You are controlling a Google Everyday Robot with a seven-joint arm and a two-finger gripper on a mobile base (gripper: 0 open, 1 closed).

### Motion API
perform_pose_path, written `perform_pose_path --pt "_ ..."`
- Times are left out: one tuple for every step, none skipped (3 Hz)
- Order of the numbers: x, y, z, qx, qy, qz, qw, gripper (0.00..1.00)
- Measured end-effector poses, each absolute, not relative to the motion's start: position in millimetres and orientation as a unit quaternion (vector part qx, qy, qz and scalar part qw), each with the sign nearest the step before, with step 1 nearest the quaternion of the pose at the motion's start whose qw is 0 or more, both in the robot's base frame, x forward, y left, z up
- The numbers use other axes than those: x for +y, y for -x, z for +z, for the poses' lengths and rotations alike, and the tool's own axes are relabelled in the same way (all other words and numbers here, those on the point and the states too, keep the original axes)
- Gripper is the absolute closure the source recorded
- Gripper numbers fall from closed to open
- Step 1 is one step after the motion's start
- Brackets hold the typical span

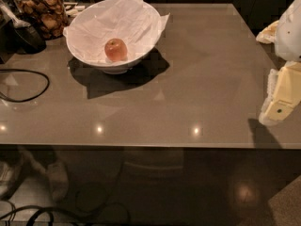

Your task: Pick apple from white bowl

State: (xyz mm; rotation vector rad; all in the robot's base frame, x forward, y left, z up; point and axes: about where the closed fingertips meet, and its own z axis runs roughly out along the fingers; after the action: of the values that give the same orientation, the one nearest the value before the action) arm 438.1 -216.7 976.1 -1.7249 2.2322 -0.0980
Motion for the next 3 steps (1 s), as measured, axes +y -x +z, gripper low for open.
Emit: perform_pose_path --pt "-216.7 -438.1 976.1 0.781 0.603 -0.034 0.159 0.0" --pt "-202.9 -458.5 991.0 0.782 0.601 -0.017 0.164 0.0" --pt "-169.3 -512.9 1005.9 0.774 0.612 -0.001 0.162 0.0"
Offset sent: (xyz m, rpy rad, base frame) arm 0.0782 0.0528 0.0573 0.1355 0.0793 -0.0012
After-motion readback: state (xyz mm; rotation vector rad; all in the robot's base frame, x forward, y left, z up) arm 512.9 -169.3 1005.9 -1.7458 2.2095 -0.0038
